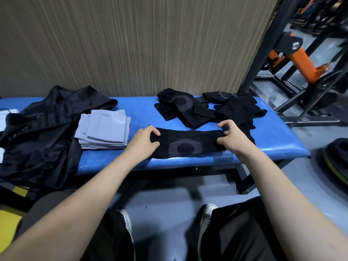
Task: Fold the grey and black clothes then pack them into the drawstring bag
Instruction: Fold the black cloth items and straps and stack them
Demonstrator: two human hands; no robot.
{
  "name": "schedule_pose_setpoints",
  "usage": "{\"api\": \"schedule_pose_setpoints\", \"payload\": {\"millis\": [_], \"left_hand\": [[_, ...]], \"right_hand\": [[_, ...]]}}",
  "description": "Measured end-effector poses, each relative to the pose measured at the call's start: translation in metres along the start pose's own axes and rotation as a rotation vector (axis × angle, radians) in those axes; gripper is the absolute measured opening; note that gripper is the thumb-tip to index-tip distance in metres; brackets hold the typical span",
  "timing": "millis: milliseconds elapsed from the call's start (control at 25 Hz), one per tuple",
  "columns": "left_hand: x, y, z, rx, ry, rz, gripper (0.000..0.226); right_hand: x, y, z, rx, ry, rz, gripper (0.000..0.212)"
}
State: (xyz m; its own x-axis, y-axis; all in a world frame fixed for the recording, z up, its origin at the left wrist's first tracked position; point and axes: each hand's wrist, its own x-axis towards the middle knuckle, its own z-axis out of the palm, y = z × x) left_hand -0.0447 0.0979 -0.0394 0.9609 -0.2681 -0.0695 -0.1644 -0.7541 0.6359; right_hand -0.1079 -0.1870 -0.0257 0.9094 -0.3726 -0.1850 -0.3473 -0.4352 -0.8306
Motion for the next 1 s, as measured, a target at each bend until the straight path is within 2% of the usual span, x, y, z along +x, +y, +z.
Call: {"api": "schedule_pose_setpoints", "payload": {"millis": [200,400,520,640,760,1000], "left_hand": [[0.001,-0.005,-0.004,-0.014,0.056,0.018,0.019],[0.001,-0.007,-0.003,0.012,0.044,0.025,0.016],[0.002,-0.006,-0.003,0.02,0.039,0.031,0.018],[0.002,-0.006,-0.003,0.003,0.03,0.023,0.02],[0.003,-0.007,-0.004,-0.041,0.009,0.013,0.02],[0.005,-0.012,-0.005,-0.329,-0.029,-0.058,0.024]], "right_hand": [[-0.003,-0.003,0.001,0.025,-0.058,-0.012,0.028],[-0.005,-0.007,-0.002,-0.162,-0.011,-0.006,0.017],[-0.005,-0.008,0.0,-0.167,0.038,-0.035,0.015],[-0.006,-0.016,0.008,-0.112,0.086,-0.136,0.018],[-0.012,-0.032,0.022,-0.097,0.1,-0.315,0.022],[-0.017,-0.055,0.074,-0.157,-0.003,-0.506,0.032]]}}
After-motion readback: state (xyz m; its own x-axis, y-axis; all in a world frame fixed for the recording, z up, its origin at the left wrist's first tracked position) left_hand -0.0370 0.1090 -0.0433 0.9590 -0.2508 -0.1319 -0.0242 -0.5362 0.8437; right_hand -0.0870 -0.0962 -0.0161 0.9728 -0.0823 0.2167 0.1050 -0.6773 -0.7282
